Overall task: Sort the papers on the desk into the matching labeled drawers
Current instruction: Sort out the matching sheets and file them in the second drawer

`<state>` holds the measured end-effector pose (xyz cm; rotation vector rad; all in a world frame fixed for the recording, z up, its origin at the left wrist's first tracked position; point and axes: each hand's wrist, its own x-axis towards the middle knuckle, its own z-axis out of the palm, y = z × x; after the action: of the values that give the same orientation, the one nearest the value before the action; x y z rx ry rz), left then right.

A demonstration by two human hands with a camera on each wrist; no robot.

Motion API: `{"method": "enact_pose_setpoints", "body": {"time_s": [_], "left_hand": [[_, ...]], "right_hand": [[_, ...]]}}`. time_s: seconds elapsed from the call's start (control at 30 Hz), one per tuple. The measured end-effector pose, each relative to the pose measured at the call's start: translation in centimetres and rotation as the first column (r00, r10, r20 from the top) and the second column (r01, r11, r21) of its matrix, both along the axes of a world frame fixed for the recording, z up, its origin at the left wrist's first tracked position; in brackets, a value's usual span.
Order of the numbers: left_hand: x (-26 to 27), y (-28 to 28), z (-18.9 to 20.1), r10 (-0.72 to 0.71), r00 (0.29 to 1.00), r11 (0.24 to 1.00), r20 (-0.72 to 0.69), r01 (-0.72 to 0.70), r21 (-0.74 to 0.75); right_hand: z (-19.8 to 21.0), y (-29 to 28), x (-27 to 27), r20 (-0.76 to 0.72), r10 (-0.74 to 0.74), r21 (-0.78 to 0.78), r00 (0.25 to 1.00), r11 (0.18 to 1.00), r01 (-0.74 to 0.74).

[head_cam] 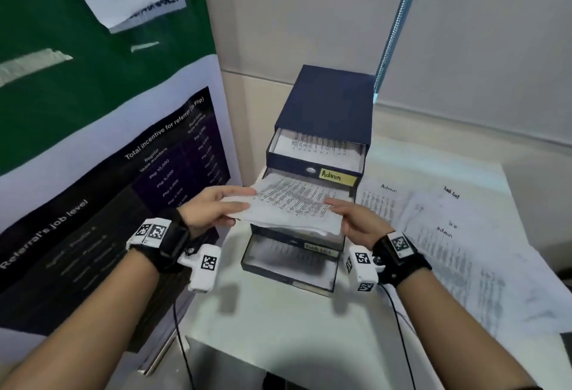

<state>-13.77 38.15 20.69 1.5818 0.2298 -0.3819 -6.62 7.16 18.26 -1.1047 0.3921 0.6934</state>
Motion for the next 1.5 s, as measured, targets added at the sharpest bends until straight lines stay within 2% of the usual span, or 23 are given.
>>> {"method": "enact_pose_setpoints", "body": {"time_s": [0.1,0.2,0.23,0.33,0.4,0.47,0.53,0.57,0.63,0.7,0.83,0.9,0.93,0.97,1.0,1.03,1.1,1.17,1.23,1.27,1.33,1.4,1.5], "left_hand": [[2.0,-0.2,-0.8,0.033,0.999,0.999,-0.001,-0.033,0.033],[3.7,-1.1,-2.6,0.079,0.996,0.996,0.033,-0.08,0.041],[4.2,-1.5,-3.2,0.082,0.995,0.995,0.05,-0.084,0.048],[5.8,-3.1,-4.6,0.134,0.991,0.99,0.03,-0.135,0.037],[6.5,-4.0,-5.3,0.218,0.975,0.963,0.036,-0.221,0.154],[7.2,-4.7,-6.0,0.177,0.962,0.832,0.209,-0.259,0.491],[7.3,-5.3,-6.5,-0.03,0.937,0.636,0.347,-0.25,0.73],[7.4,-5.7,-6.7,-0.152,0.922,0.554,0.356,-0.219,0.803],[7.6,-6.6,-6.9,-0.382,0.883,0.41,0.274,-0.103,0.906],[8.0,-7.4,-7.5,-0.508,0.84,0.344,0.191,-0.006,0.939],[9.1,-9.0,-8.2,-0.542,0.835,0.296,0.091,0.088,0.951],[10.0,-9.6,-7.7,-0.529,0.849,0.285,0.0,0.178,0.942],[10.4,-9.8,-7.5,-0.513,0.857,0.282,-0.047,0.22,0.934],[10.6,-10.2,-7.2,-0.5,0.862,0.271,-0.086,0.25,0.93],[10.8,-10.6,-6.9,-0.489,0.866,0.259,-0.106,0.261,0.93],[10.9,-11.3,-6.7,-0.482,0.871,0.257,-0.094,0.243,0.935],[10.8,-13.2,-5.7,-0.474,0.879,0.324,0.045,0.127,0.938],[10.0,-16.2,-4.7,-0.454,0.844,0.511,0.286,-0.016,0.859],[8.8,-19.8,-4.1,-0.443,0.799,0.679,0.407,0.003,0.734],[8.2,-21.6,-4.4,-0.455,0.791,0.725,0.408,0.062,0.686],[7.4,-25.1,-6.4,-0.481,0.815,0.762,0.323,0.206,0.615],[6.9,-28.2,-9.9,-0.487,0.861,0.745,0.148,0.32,0.585],[6.3,-31.4,-14.9,-0.435,0.892,0.703,-0.126,0.424,0.572]], "right_hand": [[0.3,1.0,-0.3,0.067,0.012,-0.13,0.998,0.992,-0.003],[0.5,0.7,-1.8,0.006,0.227,-0.162,0.974,0.961,-0.223],[0.3,0.5,-2.0,-0.016,0.244,-0.138,0.97,0.96,-0.243],[-0.3,0.1,-0.9,-0.007,0.115,-0.138,0.993,0.984,-0.115],[-1.0,0.2,1.1,0.019,-0.003,-0.201,1.0,0.98,0.006],[-1.2,0.8,2.6,0.047,-0.048,-0.282,0.998,0.958,0.06],[-1.6,1.3,3.7,0.071,-0.083,-0.295,0.994,0.95,0.101],[-1.7,1.5,4.0,0.072,-0.11,-0.279,0.991,0.952,0.126],[-1.9,1.4,4.3,0.076,-0.128,-0.253,0.989,0.957,0.144],[-1.6,0.8,3.9,0.093,-0.107,-0.192,0.99,0.974,0.124],[-1.6,-3.3,1.4,0.224,-0.157,-0.223,0.962,0.952,0.208],[-3.0,-7.0,-0.1,0.268,-0.187,-0.351,0.945,0.895,0.277],[-4.2,-9.3,-0.6,0.285,-0.151,-0.478,0.947,0.834,0.276],[-5.7,-11.7,-1.0,0.283,-0.036,-0.67,0.959,0.708,0.224],[-7.3,-14.1,-1.6,0.207,0.11,-0.848,0.972,0.515,0.122],[-8.8,-16.5,-2.1,0.074,0.231,-0.954,0.97,0.3,0.001],[-12.4,-20.8,-3.7,-0.194,0.314,-0.977,0.929,0.022,-0.211],[-15.6,-23.1,-6.2,-0.372,0.403,-0.928,0.836,-0.165,-0.333],[-17.3,-23.7,-8.4,-0.428,0.459,-0.903,0.779,-0.25,-0.349],[-17.4,-23.8,-9.0,-0.436,0.478,-0.899,0.763,-0.27,-0.344],[-17.4,-24.8,-8.9,-0.422,0.479,-0.906,0.77,-0.248,-0.342],[-17.2,-27.1,-8.2,-0.374,0.424,-0.927,0.825,-0.173,-0.332],[-17.7,-29.9,-7.5,-0.267,0.233,-0.963,0.935,-0.044,-0.264]]}}
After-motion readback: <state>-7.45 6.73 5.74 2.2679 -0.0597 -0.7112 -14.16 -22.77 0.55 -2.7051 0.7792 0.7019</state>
